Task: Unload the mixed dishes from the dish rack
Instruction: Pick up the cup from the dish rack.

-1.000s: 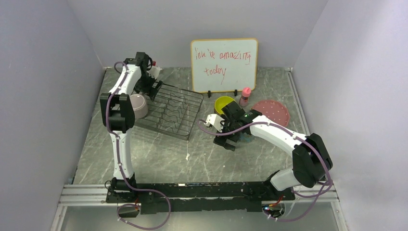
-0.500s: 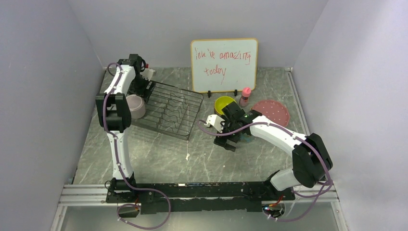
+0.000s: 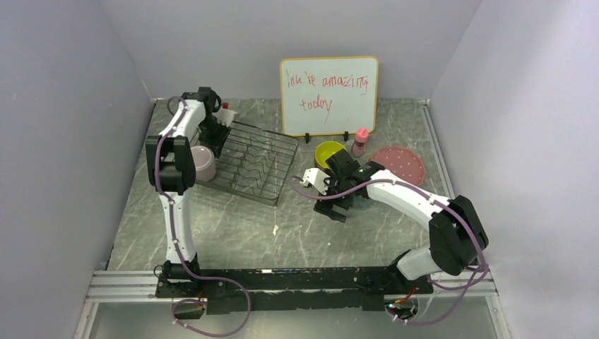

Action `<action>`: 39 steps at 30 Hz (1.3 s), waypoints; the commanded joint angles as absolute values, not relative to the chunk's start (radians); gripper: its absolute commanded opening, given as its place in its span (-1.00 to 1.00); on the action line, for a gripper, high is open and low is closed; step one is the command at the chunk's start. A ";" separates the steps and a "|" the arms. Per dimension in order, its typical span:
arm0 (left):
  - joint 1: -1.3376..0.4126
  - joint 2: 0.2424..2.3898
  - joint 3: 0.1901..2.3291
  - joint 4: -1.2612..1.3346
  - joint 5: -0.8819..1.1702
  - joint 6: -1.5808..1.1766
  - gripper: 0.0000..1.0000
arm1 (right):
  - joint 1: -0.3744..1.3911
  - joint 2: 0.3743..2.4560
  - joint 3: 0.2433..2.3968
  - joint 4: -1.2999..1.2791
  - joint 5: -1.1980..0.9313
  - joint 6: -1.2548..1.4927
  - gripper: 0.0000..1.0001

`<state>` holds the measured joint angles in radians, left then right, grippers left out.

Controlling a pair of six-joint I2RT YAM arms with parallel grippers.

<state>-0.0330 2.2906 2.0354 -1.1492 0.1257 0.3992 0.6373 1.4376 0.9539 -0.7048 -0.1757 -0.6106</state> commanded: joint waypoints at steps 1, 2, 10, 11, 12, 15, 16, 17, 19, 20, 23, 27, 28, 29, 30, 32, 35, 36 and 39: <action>-0.093 2.238 1.985 -1.166 0.162 0.458 -0.43 | 0.633 1.414 0.951 -0.689 -0.180 -0.617 0.98; -0.102 2.232 1.977 -1.164 0.159 0.463 -0.48 | 0.633 1.416 0.951 -0.689 -0.179 -0.617 0.98; -0.139 2.213 1.953 -1.149 0.098 0.492 -0.71 | 0.634 1.419 0.951 -0.689 -0.176 -0.618 0.98; -0.140 2.212 1.954 -1.149 0.091 0.497 -0.76 | 0.633 1.419 0.950 -0.689 -0.175 -0.618 0.98; -0.144 2.209 1.953 -1.143 0.086 0.498 -0.86 | 0.633 1.420 0.950 -0.689 -0.173 -0.618 0.98; -0.150 2.189 1.948 -1.128 0.084 0.504 -0.95 | 0.634 1.421 0.950 -0.688 -0.172 -0.618 0.98; -0.153 2.178 1.948 -1.125 0.083 0.507 -0.95 | 0.634 1.422 0.950 -0.689 -0.172 -0.618 0.98; -0.157 2.170 1.950 -1.123 0.083 0.510 -0.95 | 0.634 1.422 0.950 -0.688 -0.173 -0.618 0.98; -0.163 2.151 1.955 -1.121 0.078 0.518 -0.95 | 0.634 1.424 0.950 -0.688 -0.173 -0.618 0.98; -0.166 2.143 1.960 -1.122 0.076 0.520 -0.95 | 0.634 1.425 0.950 -0.688 -0.172 -0.618 0.98; -0.169 2.117 1.976 -1.125 0.067 0.526 -0.95 | 0.634 1.426 0.950 -0.686 -0.172 -0.618 0.98; -0.170 2.083 1.987 -1.121 0.042 0.529 -0.95 | 0.634 1.425 0.950 -0.686 -0.170 -0.618 0.98; -0.170 2.073 1.986 -1.120 0.036 0.533 -0.95 | 0.634 1.425 0.950 -0.685 -0.170 -0.618 0.98; -0.170 2.061 1.982 -1.119 0.033 0.536 -0.95 | 0.634 1.426 0.950 -0.685 -0.170 -0.619 0.98; -0.170 2.051 1.975 -1.110 0.031 0.539 -0.95 | 0.634 1.428 0.950 -0.686 -0.169 -0.618 0.98; -0.172 2.037 1.960 -1.107 0.028 0.543 -0.95 | 0.634 1.431 0.951 -0.687 -0.167 -0.617 0.98; -0.172 2.025 1.952 -1.121 0.016 0.550 -0.95 | 0.634 1.433 0.951 -0.686 -0.167 -0.617 0.98; -0.172 2.020 1.949 -1.123 0.009 0.551 -0.95 | 0.634 1.433 0.952 -0.686 -0.167 -0.617 0.98; -0.172 2.004 1.942 -1.126 0.002 0.554 -0.95 | 0.634 1.434 0.954 -0.687 -0.169 -0.615 0.98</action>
